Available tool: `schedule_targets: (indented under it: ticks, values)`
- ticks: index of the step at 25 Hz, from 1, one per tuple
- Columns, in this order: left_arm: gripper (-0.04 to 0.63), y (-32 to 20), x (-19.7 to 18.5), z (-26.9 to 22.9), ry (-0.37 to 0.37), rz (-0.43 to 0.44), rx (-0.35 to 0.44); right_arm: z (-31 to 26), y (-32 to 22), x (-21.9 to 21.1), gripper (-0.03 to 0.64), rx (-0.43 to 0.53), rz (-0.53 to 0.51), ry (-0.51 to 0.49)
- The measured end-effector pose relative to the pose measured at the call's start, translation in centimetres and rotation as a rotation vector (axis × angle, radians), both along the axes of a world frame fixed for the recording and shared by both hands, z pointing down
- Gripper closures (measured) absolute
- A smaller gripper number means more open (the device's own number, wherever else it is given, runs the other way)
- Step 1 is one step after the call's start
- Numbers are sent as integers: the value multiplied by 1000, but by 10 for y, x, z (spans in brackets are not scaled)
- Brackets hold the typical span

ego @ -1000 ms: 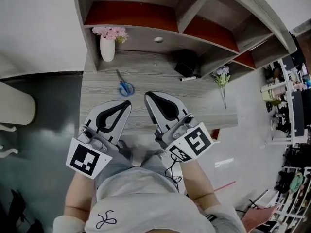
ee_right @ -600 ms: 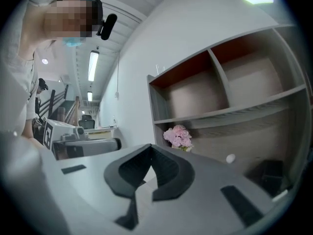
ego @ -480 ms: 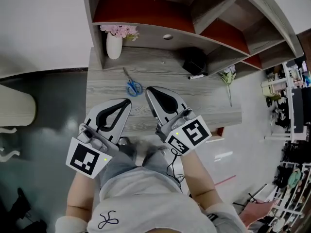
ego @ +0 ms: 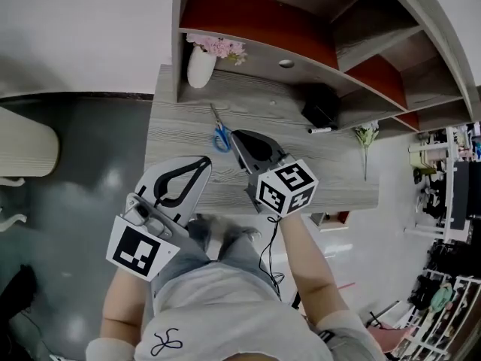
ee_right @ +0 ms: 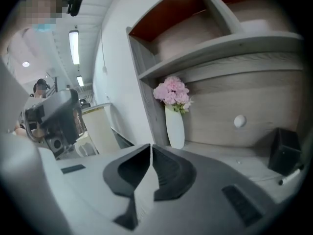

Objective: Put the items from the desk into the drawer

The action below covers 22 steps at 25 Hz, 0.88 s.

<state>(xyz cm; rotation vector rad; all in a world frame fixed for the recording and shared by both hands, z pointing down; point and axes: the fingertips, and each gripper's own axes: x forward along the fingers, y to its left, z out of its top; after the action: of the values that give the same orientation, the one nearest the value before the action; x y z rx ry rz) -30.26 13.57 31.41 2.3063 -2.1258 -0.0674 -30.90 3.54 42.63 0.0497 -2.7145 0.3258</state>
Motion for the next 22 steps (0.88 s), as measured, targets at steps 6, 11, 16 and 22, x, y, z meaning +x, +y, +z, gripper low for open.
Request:
schedule_targets:
  ticks: [6,11,16,22]
  values:
    - [586,5,-10,5,21,-31,-5,49,-11,-11,580,-43,12,152]
    - [586,10,-18,11,28,-48,-12,87,-19,-12,572,-43,19,289]
    - [586,11,-23,16,39,-67,-22,123,-24,-9,555,-72,27,407]
    - [586,16,-32,22,53,-93,-30,157,-29,-6,537,-86,43,514]
